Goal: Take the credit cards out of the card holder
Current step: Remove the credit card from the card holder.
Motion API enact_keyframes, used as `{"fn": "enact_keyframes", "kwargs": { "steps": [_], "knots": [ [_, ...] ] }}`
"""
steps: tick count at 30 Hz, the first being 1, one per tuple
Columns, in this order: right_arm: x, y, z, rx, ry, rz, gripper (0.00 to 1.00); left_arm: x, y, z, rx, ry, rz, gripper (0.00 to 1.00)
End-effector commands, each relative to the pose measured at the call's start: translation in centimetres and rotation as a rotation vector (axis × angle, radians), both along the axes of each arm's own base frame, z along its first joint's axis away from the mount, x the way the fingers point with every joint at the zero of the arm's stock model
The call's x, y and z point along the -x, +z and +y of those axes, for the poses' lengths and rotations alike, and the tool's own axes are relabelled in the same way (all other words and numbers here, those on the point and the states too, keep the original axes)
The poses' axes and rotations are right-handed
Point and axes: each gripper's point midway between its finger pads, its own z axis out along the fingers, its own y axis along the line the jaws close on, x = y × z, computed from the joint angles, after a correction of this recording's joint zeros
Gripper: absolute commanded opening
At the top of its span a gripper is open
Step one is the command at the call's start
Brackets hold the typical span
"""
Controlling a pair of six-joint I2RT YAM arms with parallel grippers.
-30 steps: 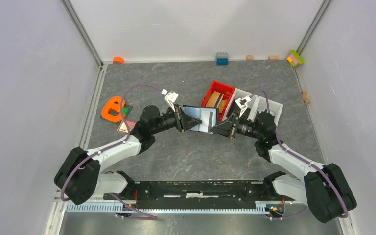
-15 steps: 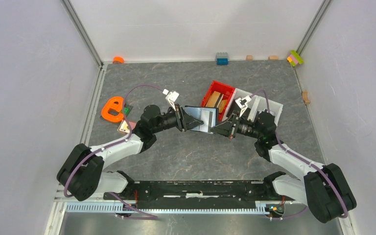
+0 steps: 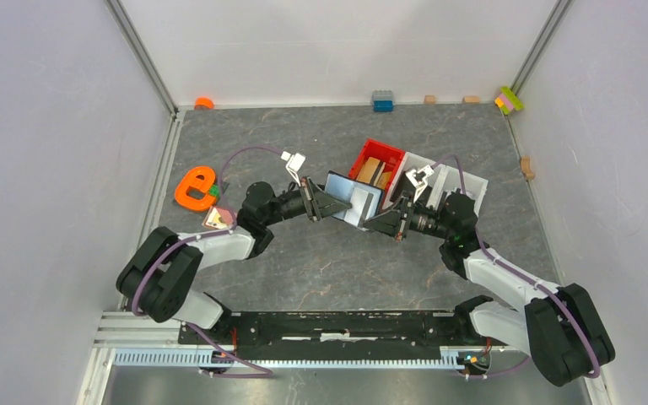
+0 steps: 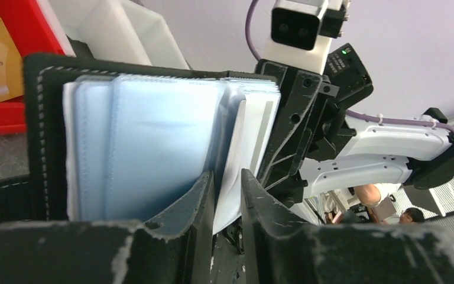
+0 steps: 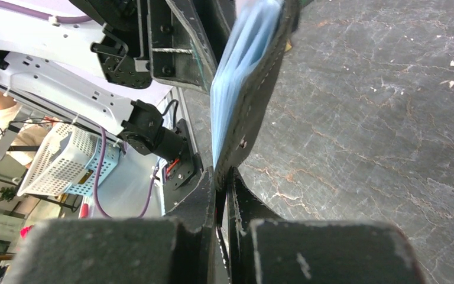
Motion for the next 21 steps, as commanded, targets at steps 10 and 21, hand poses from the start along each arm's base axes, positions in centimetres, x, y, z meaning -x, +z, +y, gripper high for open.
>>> {"fn": "enact_keyframes", "kwargs": {
  "steps": [10,21],
  "knots": [
    [-1.5,-0.1,-0.6,0.026,-0.08,-0.024,0.01,4.0,3.9,-0.7,0.082,-0.167,-0.1,0.17],
    [-1.2,1.0,-1.0,-0.014,-0.059,-0.048,0.02,4.4,3.2,-1.8,0.056,-0.232,-0.061,0.17]
  ]
}}
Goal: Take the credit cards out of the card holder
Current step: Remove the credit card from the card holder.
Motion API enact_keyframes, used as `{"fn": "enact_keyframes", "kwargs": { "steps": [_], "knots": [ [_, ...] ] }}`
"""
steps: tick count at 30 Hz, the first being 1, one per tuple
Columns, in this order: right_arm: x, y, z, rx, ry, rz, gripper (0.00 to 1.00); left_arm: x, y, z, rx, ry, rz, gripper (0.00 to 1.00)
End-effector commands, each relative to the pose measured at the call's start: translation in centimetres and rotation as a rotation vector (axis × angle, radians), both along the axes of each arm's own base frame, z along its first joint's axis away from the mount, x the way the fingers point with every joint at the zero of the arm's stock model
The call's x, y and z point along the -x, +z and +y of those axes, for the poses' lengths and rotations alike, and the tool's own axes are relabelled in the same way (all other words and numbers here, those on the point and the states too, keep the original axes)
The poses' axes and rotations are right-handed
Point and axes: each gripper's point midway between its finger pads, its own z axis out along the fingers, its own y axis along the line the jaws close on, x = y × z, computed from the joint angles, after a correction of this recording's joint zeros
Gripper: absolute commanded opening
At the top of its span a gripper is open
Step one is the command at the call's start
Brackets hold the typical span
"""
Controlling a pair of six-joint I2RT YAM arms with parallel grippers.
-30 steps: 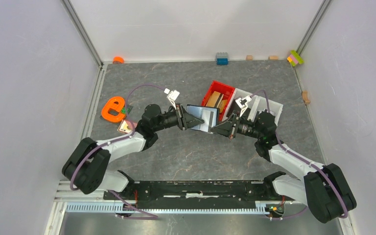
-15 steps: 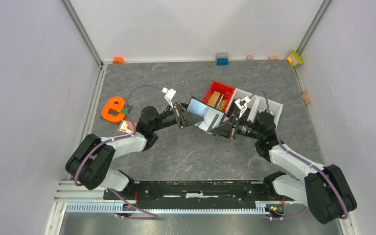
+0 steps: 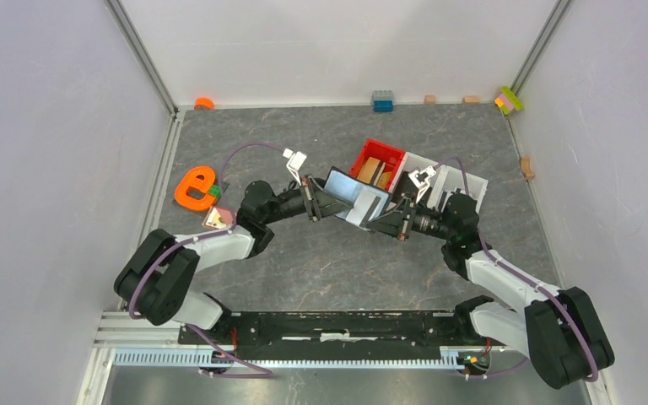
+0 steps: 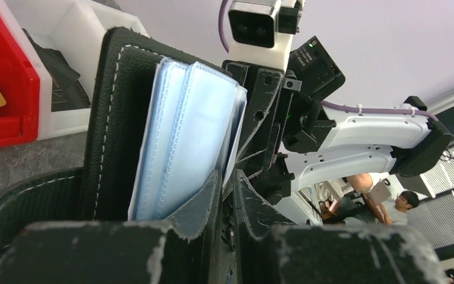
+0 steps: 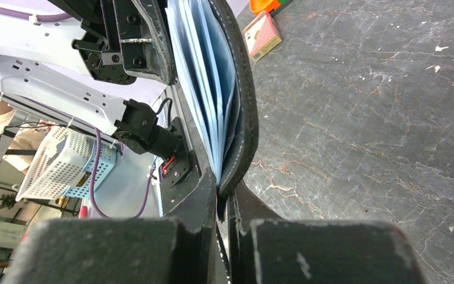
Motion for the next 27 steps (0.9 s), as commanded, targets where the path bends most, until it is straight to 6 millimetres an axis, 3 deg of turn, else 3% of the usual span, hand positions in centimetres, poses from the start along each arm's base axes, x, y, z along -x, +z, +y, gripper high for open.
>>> {"fn": "enact_keyframes", "kwargs": {
  "steps": [1,9,18,23,27],
  "knots": [
    [-0.8,2.0,-0.1,-0.042,-0.024,-0.076,0.02,3.5,1.5,-1.8,0.02,-0.198,-0.015,0.18],
    [-0.4,2.4,-0.1,-0.054,-0.001,-0.082,0.04,3.2,0.2,-2.2,-0.048,-0.172,-0.023,0.23],
    [-0.3,2.8,-0.1,-0.06,0.008,-0.092,0.05,2.9,-1.5,-2.8,-0.216,-0.089,-0.078,0.16],
    [-0.4,2.6,-0.1,-0.056,0.007,-0.084,0.07,3.1,-1.3,-2.6,-0.226,-0.081,-0.102,0.24],
    [-0.5,2.1,-0.1,-0.049,0.004,-0.069,0.09,4.4,-0.4,-3.2,-0.157,-0.172,-0.083,0.25]
  ]
}}
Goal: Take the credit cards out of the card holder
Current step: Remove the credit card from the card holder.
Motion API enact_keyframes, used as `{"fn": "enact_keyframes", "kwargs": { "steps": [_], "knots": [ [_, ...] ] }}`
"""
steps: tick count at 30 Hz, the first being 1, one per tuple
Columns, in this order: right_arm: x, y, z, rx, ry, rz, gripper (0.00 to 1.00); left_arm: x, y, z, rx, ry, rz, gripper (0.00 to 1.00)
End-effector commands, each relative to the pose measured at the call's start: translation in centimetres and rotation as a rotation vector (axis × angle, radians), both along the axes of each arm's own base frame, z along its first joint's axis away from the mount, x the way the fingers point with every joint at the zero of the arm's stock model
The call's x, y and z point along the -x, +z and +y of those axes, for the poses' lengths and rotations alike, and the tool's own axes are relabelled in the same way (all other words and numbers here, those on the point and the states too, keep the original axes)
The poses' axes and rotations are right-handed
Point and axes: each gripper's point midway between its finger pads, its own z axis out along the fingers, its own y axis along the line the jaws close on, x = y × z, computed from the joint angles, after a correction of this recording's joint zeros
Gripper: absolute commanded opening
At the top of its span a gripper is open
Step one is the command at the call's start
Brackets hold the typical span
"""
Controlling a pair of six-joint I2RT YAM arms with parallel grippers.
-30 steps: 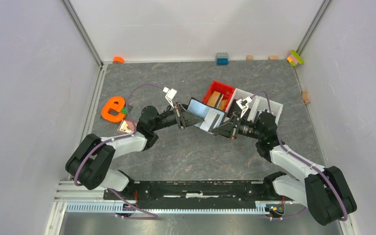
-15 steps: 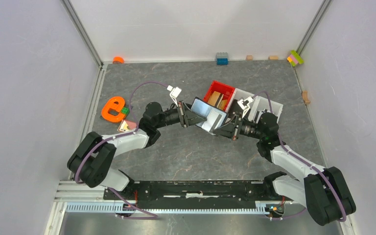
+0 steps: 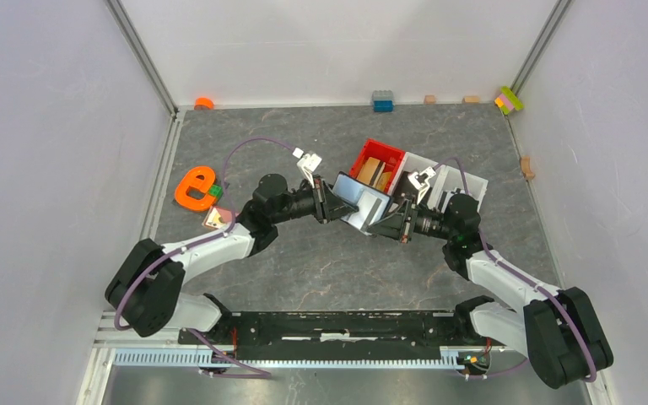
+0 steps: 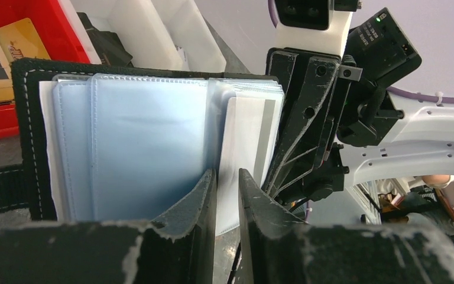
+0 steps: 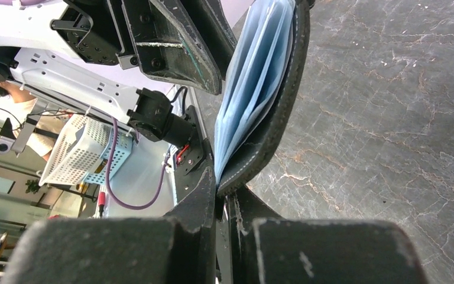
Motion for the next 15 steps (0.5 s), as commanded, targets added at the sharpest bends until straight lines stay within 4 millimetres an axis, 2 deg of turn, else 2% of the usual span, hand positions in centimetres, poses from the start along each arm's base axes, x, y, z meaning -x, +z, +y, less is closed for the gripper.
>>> {"fn": "enact_keyframes", "kwargs": {
  "steps": [1,7,15],
  "knots": [
    [-1.7,1.9,0.0,-0.029,-0.06,-0.099,0.1,5.1,1.5,-2.2,0.067,-0.267,0.025,0.23],
    [-2.2,1.6,-0.4,-0.022,-0.09,-0.089,0.19,5.4,1.7,-2.4,0.096,-0.293,0.047,0.15],
    [-3.2,0.5,-1.2,0.003,-0.153,-0.056,0.16,5.2,1.6,-2.1,0.078,-0.266,0.03,0.11]
  ]
}}
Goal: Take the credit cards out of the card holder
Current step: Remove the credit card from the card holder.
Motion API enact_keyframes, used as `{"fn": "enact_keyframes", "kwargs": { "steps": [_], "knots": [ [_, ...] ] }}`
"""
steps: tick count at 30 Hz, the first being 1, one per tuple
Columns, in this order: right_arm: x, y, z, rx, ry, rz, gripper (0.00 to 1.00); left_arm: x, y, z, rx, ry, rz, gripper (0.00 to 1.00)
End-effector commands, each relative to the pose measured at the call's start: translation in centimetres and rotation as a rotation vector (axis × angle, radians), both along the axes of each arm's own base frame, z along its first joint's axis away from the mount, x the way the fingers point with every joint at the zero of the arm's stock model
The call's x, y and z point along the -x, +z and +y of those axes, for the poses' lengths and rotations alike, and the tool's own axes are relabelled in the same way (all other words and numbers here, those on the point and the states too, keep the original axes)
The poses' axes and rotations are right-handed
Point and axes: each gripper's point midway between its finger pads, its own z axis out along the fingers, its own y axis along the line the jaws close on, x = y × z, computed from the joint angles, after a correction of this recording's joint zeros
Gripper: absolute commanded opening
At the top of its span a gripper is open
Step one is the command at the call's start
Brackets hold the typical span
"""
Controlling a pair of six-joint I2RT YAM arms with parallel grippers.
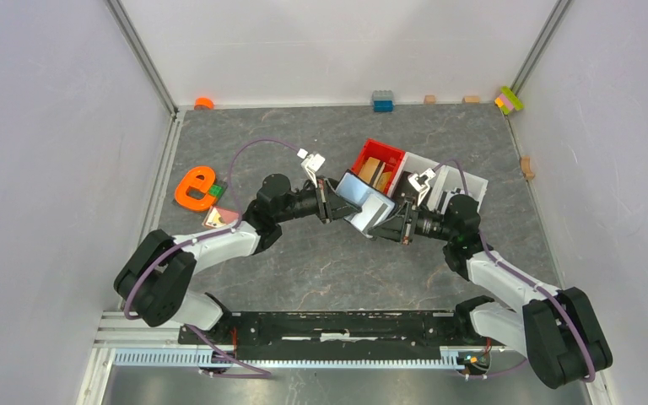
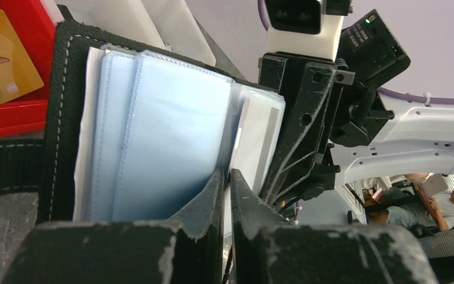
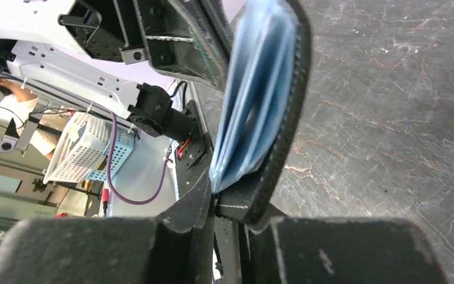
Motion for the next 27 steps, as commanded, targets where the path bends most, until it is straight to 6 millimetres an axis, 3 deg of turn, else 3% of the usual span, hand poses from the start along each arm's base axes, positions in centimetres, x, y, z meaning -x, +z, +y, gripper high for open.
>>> {"fn": "enact_keyframes", "kwargs": {
  "steps": [1,6,15,24,27],
  "knots": [
    [-3.7,0.8,-1.1,0.005,-0.171,-0.069,0.13,5.2,2.4,-1.2,0.049,-0.226,-0.006,0.1],
    [-3.9,0.6,-1.6,0.005,-0.186,-0.056,0.0,5.3,2.6,-1.1,0.051,-0.231,-0.005,0.09],
    [-3.3,1.4,-1.3,-0.023,-0.15,-0.08,0.0,5.7,3.1,-0.3,0.03,-0.217,-0.048,0.21],
    [-2.7,2.4,-1.1,-0.053,-0.118,-0.104,0.0,6.0,2.5,-1.0,0.032,-0.266,-0.002,0.21],
    [-2.6,2.5,-1.1,-0.061,-0.113,-0.105,0.01,5.9,2.5,-0.9,0.027,-0.256,-0.008,0.14]
  ]
}}
